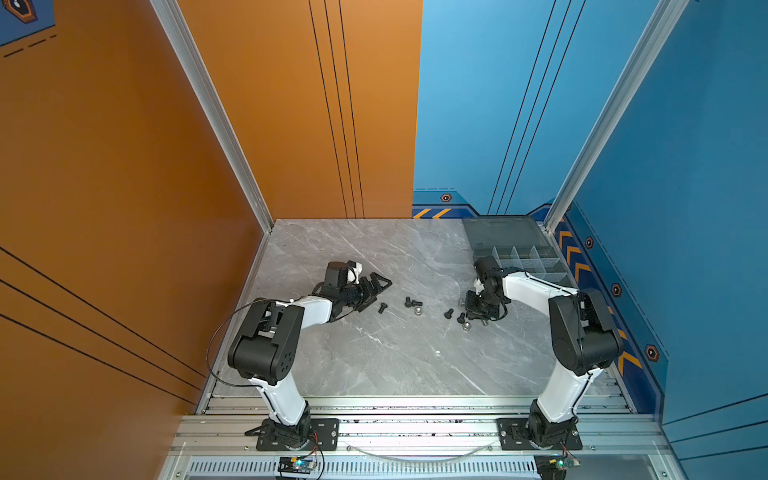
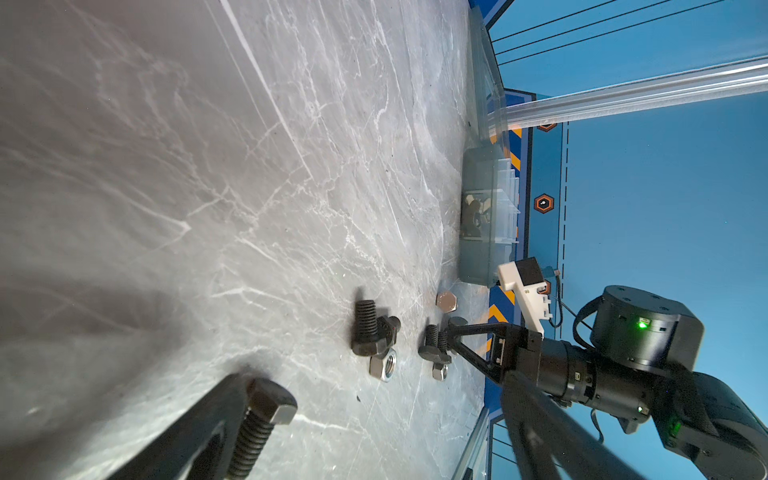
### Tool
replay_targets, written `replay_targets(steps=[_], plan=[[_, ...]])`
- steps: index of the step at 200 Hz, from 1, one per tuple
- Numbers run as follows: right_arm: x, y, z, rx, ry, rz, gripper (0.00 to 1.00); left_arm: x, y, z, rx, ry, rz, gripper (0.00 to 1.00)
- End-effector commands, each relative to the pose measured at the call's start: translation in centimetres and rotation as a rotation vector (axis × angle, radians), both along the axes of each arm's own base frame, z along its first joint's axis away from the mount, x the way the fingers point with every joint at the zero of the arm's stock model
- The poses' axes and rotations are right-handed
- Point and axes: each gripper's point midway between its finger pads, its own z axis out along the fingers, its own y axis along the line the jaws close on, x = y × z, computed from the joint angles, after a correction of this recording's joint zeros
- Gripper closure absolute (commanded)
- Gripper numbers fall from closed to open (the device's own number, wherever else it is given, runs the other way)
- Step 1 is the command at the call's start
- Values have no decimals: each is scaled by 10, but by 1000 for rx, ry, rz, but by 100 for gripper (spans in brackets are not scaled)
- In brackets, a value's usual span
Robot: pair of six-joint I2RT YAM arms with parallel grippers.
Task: Sort the screws and nuts into containers
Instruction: 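Lower the right gripper between black bolts toward a black hex nut, then carry the black hex nut with the right gripper to the organizer box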
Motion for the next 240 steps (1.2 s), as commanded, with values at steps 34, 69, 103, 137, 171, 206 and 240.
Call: replay_targets(steps=[34, 69, 103, 137, 171, 206, 240], plan=[[-1, 1, 5, 60, -1, 15, 100, 1, -4, 2, 2, -15, -20, 2], [29, -4, 69, 207, -165, 13, 100, 1, -4, 9, -4, -29, -20, 2], [72, -69, 118, 160, -322, -133, 100, 3, -6, 14, -6, -41, -20, 2], [113, -143, 133, 38, -368, -266, 100, 3, -8, 15, -9, -42, -24, 2], [145, -191, 127, -28, -372, -364, 100, 4, -7, 16, -6, -47, -17, 2], [164, -202, 113, -23, -355, -392, 100, 3, -9, 18, -6, -50, -18, 2], [164, -193, 94, -12, -314, -372, 100, 3, -10, 19, -6, -54, -18, 2]])
